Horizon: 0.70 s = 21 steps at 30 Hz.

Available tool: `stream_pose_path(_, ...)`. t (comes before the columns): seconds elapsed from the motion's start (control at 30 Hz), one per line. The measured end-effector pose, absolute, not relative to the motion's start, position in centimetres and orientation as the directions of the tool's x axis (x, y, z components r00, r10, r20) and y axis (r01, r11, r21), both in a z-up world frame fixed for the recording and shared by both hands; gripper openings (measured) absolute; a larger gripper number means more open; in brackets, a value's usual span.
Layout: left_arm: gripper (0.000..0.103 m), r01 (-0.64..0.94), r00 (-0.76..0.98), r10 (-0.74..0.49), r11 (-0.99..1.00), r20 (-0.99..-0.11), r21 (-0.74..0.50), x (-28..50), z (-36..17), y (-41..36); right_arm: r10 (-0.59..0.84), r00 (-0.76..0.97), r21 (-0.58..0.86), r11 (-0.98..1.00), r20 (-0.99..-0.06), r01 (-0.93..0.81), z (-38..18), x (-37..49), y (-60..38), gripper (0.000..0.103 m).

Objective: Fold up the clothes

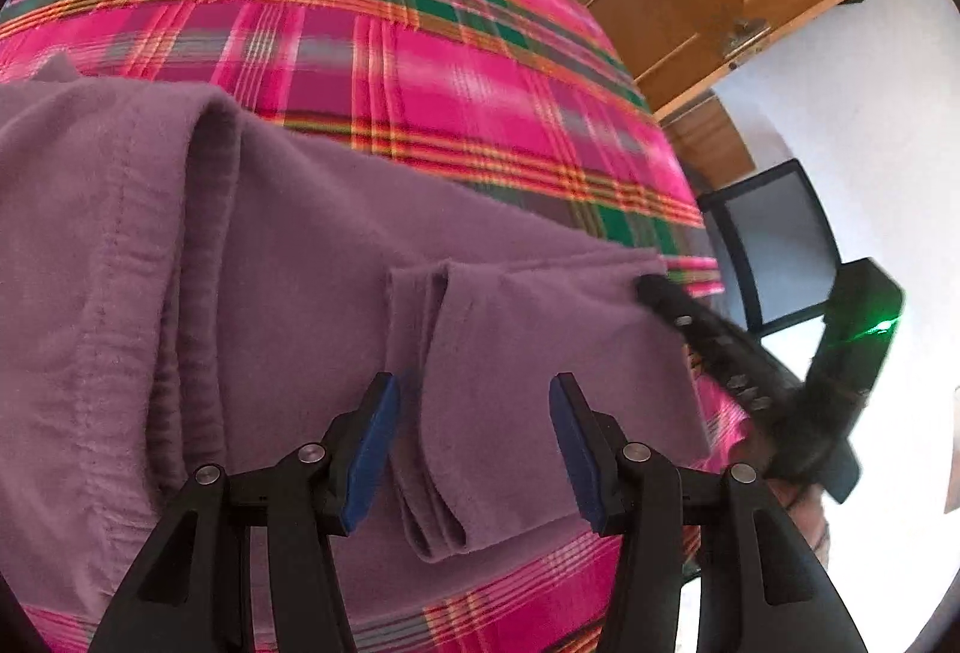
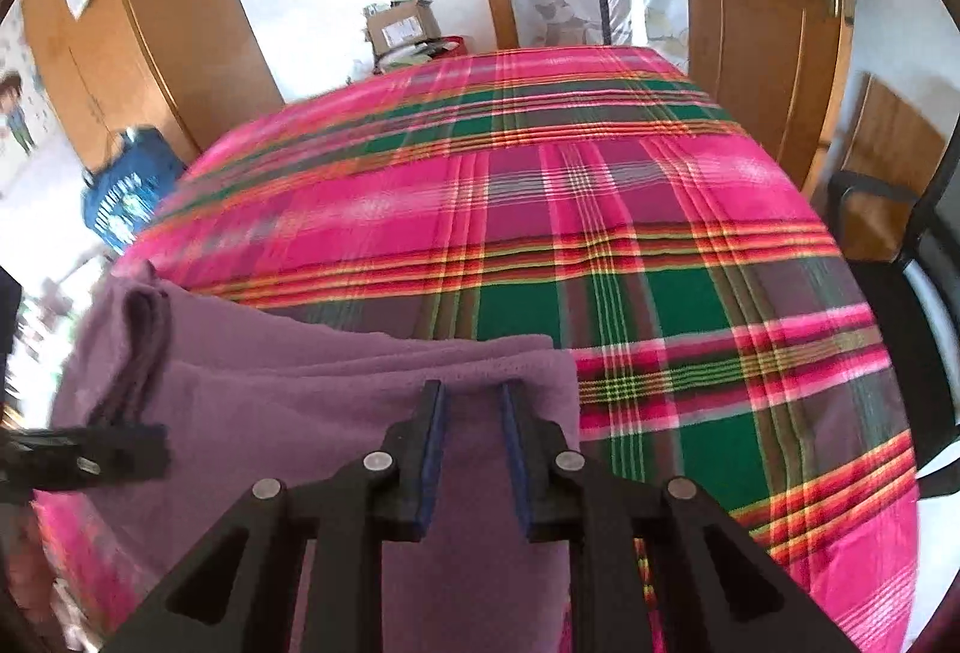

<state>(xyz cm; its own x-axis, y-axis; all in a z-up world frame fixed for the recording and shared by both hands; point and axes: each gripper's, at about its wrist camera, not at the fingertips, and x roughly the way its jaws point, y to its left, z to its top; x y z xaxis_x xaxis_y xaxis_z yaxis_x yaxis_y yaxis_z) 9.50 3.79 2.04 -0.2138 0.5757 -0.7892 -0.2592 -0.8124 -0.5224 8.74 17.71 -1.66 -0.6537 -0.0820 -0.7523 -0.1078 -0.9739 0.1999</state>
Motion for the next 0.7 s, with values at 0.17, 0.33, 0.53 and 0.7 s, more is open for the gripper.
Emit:
stream_pose_path(0.17,0.054,-0.247,-0.221,0.568,-0.819,-0.793,-0.518,9.5,1.9,3.5,-0.133,-0.671,0.252,-0.964,-0.730,-0.083,-0.9,10.5,19.0,0.020)
stream_pose_path(0.33,0.054,-0.249,-0.226,0.562,-0.823,-0.796,-0.511,9.6,1.8,3.6,-0.158,-0.673,0.170,-0.984,-0.722,0.049,-0.2,13.9,17.0,0.021)
stream_pose_path(0.53,0.054,-0.247,-0.229,0.558,-0.826,-0.797,-0.507,10.0,1.7,3.5,-0.059,-0.642,0.048,-0.998,-0.764,0.035,-2.3,15.1,15.7,0.022)
stream_pose_path(0.7,0.054,-0.251,-0.229,0.561,-0.824,-0.796,-0.508,10.0,1.7,3.5,-0.044,-0.652,0.053,-0.999,-0.757,0.006,-2.6,15.8,16.0,0.032)
